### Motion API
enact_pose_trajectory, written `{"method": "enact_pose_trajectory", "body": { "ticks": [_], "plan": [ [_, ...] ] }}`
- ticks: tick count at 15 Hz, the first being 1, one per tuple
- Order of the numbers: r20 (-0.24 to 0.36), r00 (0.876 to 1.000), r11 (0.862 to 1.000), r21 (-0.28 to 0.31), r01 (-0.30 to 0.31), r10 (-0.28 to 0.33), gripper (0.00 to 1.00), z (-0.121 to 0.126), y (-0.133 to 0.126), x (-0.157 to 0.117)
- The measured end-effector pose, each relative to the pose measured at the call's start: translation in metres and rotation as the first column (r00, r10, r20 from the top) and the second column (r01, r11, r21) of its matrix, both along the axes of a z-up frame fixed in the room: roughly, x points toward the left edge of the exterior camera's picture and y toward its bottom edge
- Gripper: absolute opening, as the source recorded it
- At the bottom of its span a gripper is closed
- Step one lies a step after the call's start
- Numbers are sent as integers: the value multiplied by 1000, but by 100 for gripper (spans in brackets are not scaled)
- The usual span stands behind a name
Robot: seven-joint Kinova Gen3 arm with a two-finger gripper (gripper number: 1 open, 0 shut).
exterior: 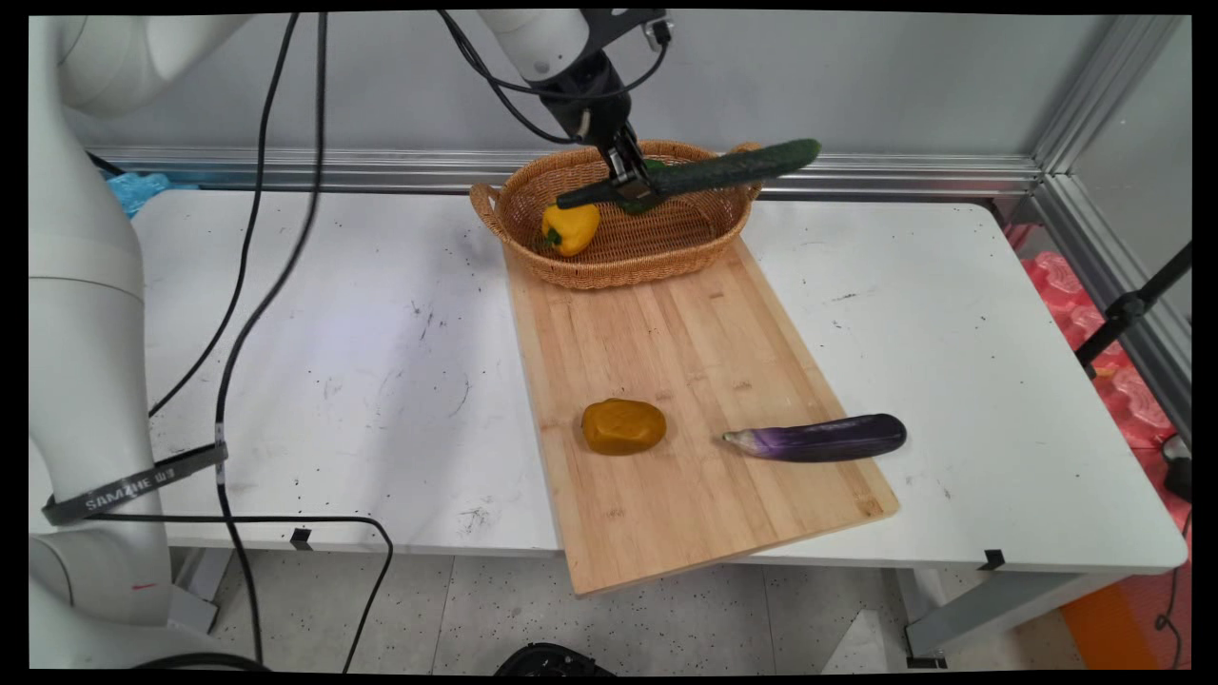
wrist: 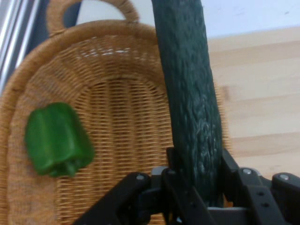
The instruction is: Place the picked object in the vegetable basket
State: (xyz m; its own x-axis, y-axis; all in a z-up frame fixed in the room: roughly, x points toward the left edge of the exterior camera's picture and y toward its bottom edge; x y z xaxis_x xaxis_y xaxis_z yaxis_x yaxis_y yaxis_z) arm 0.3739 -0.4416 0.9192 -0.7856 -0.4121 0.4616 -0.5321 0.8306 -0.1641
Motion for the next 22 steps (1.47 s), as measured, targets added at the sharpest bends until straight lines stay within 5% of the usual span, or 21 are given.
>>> {"method": "enact_pose_trajectory", "body": {
  "ticks": [10,22],
  "plan": [
    [1,1000,1000,-6,-5,5,0,-22,-29,24],
    [-33,999,999,13,-41,41,0,-52,-28,19]
  ]
}}
